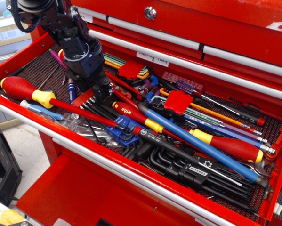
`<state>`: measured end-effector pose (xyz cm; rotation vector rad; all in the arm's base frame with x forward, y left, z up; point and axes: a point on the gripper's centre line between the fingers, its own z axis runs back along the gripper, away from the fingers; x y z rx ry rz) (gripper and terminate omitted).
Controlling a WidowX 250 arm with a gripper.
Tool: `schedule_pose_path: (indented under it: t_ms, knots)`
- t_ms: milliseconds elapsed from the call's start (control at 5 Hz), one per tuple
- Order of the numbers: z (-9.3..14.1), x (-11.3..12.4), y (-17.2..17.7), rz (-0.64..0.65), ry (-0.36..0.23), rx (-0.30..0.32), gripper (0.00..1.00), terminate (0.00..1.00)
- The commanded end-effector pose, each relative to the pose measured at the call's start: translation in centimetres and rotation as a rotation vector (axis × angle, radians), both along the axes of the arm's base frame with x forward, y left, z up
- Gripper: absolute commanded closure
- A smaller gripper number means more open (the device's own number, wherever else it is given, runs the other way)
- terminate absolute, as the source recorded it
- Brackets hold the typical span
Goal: Pick up bit holder
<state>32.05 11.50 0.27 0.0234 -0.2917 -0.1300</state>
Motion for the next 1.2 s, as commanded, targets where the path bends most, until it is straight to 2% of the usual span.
schedule_pose_path:
  t_ms: [0, 200, 400, 800, 1000]
  knots:
    - [1.4, 0.5, 0.2, 0.0, 0.015, 0.012, 1.0, 0.0]
    - [3.8, 0.7, -0.1, 0.012, 0.044, 0.075, 1.0, 0.0]
    - [6.8, 0.9, 0.1, 0.036, 0.044, 0.119, 1.0, 0.0]
    - [14.7, 0.6, -0.1, 0.094, 0.049, 0.256, 1.0, 0.0]
    - [17.4, 0.7, -0.3, 0.061, 0.06, 0.316, 1.0, 1.0]
